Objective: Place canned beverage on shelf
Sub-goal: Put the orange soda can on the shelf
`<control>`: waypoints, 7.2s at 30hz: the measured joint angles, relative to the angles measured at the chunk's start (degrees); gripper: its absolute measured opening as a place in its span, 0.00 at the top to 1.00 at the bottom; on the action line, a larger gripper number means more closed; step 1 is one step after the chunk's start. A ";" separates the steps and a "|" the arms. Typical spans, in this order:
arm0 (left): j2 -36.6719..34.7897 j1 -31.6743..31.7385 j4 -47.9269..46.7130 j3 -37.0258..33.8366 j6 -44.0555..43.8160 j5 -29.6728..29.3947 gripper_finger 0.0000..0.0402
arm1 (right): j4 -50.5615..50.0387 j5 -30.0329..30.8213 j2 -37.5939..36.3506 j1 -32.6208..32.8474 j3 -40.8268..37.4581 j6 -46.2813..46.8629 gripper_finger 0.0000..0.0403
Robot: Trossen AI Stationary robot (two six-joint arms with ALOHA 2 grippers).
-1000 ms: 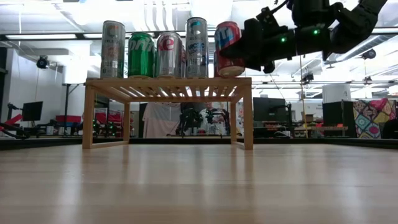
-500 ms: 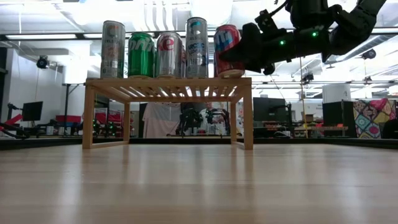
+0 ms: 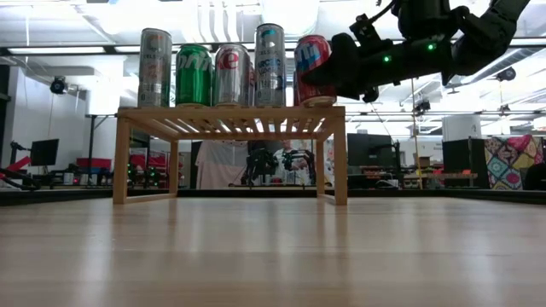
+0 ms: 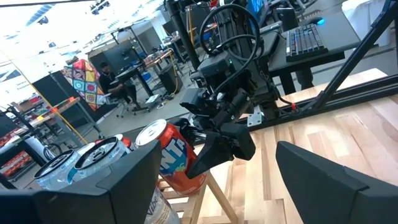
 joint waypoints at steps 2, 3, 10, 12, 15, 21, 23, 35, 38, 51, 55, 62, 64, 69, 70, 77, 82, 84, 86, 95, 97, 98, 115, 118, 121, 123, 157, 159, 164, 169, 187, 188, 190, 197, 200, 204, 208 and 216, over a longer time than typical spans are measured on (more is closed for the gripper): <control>0.00 0.02 -0.02 0.00 0.00 0.00 0.25 | -0.02 0.00 -0.01 0.00 0.00 -0.01 0.27; 0.00 0.04 0.00 0.00 0.00 0.00 0.25 | -0.04 0.00 -0.01 0.00 0.00 0.00 0.27; 0.00 0.11 -0.02 0.00 0.00 0.00 0.25 | 0.11 0.04 0.39 0.00 0.00 0.01 0.27; 0.00 0.11 0.00 0.00 0.00 0.00 0.25 | 0.46 0.39 0.70 0.00 0.02 0.07 0.27; 0.00 0.13 0.01 0.00 0.00 0.00 0.25 | 0.46 1.16 0.87 0.02 0.04 0.37 0.27; 0.00 0.29 0.02 0.00 0.02 -0.02 0.25 | 0.41 1.33 0.89 0.02 0.04 0.12 0.24; 0.00 0.28 0.01 0.00 0.02 -0.01 0.25 | 0.32 1.36 0.89 0.02 0.04 0.12 0.21; 0.00 0.28 0.02 0.00 0.02 0.00 0.25 | -0.09 1.55 1.00 0.02 0.04 0.00 0.18; 0.02 0.28 0.01 0.00 0.02 -0.01 0.25 | -0.04 2.12 1.00 0.01 0.03 -0.02 0.18; 0.02 0.39 0.02 0.00 0.02 -0.02 0.25 | 0.07 3.27 1.00 0.00 0.02 -1.52 0.18; 0.01 0.37 0.02 0.00 0.02 0.00 0.25 | 0.07 2.93 1.00 0.00 0.02 -1.76 0.17; 0.02 0.48 0.02 0.00 0.04 -0.02 0.25 | 0.07 2.84 1.00 0.00 0.02 -1.97 0.15; 0.02 0.48 0.02 0.00 0.04 0.00 0.25 | 0.07 2.84 1.00 0.00 0.00 -2.24 0.15; 0.02 0.48 0.02 0.00 0.04 0.00 0.25 | 0.18 2.84 0.99 0.00 0.00 -2.26 0.15; 0.00 0.48 0.02 0.00 0.04 0.00 0.25 | 0.30 2.84 0.98 0.00 0.00 -2.34 0.15; 0.02 0.48 0.02 0.00 0.04 0.00 0.25 | 0.50 2.86 0.95 0.00 0.66 -3.45 0.15; 0.02 0.48 0.04 0.00 0.04 0.00 0.25 | 0.36 2.89 0.91 0.00 1.22 -4.40 0.14; 0.02 0.48 0.04 0.00 0.04 0.00 0.25 | 0.20 2.89 0.91 0.00 1.49 -4.49 0.14; 0.02 0.48 0.04 0.00 0.04 0.00 0.25 | 0.11 2.90 0.91 0.00 1.53 -4.73 0.14; 0.02 0.48 0.04 0.00 0.04 0.00 0.25 | 0.15 3.22 0.83 0.00 1.60 -5.39 0.14; 0.02 0.48 0.04 0.00 0.04 -0.01 0.25 | 0.29 3.43 0.58 0.00 1.60 -5.80 0.14; 0.02 0.48 0.04 0.00 0.04 0.00 0.25 | 0.43 3.45 0.47 0.00 1.60 -5.87 0.14; 0.02 0.50 0.04 0.00 0.02 0.00 0.25 | 1.42 3.45 -0.93 0.00 1.64 -7.09 0.14; 0.02 0.50 0.04 0.00 0.02 0.00 0.25 | 1.85 3.45 -0.93 0.00 1.64 -7.41 0.14; 0.02 0.49 0.04 0.00 -0.05 0.00 0.25 | 2.06 3.45 -0.97 0.00 1.64 -7.48 0.14; 0.02 0.50 0.04 0.00 -0.13 0.00 0.25 | 2.28 3.45 -1.01 0.00 1.64 -7.53 0.14; 0.02 0.50 0.02 0.00 -0.17 0.00 0.25 | 3.56 3.28 -2.43 0.02 1.64 -7.98 0.14; 0.02 0.50 0.02 0.00 -0.17 0.00 0.25 | 3.65 3.28 -2.43 0.02 1.65 -8.02 0.14; 0.02 0.50 0.02 0.00 -0.17 0.00 0.25 | 4.83 3.27 -2.43 0.01 1.66 -8.40 0.14; 0.02 0.50 0.02 0.00 -0.17 0.00 0.25 | 5.27 3.28 -2.43 0.01 1.66 -8.60 0.14; 0.02 0.48 0.02 0.00 -0.22 0.00 0.25 | 5.07 3.27 -2.43 0.02 4.81 -12.04 0.14; 0.02 0.48 0.02 0.00 -0.22 0.00 0.25 | 5.03 3.28 -2.43 0.02 4.90 -12.07 0.14; 0.02 0.48 0.02 0.00 -0.22 0.00 0.25 | 5.03 3.28 -2.43 0.02 5.05 -12.20 0.14; 0.02 0.48 0.00 0.00 -0.22 0.00 0.25 | 4.97 3.30 -2.46 0.02 6.15 -13.50 0.14; 0.02 0.48 0.00 0.00 -0.22 0.00 0.25 | 4.96 3.28 -2.52 0.02 6.87 -13.76 0.14; 0.02 0.48 0.00 0.00 -0.22 0.00 0.25 | 4.40 3.28 -2.72 0.04 7.68 -14.21 0.14; 0.02 0.48 0.00 0.00 -0.22 0.00 0.25 | 4.37 3.29 -3.65 0.50 8.81 -14.69 0.14; 0.02 0.48 -0.04 0.00 -1.70 0.09 0.25 | -4.80 3.26 -8.75 6.11 13.76 -18.54 0.14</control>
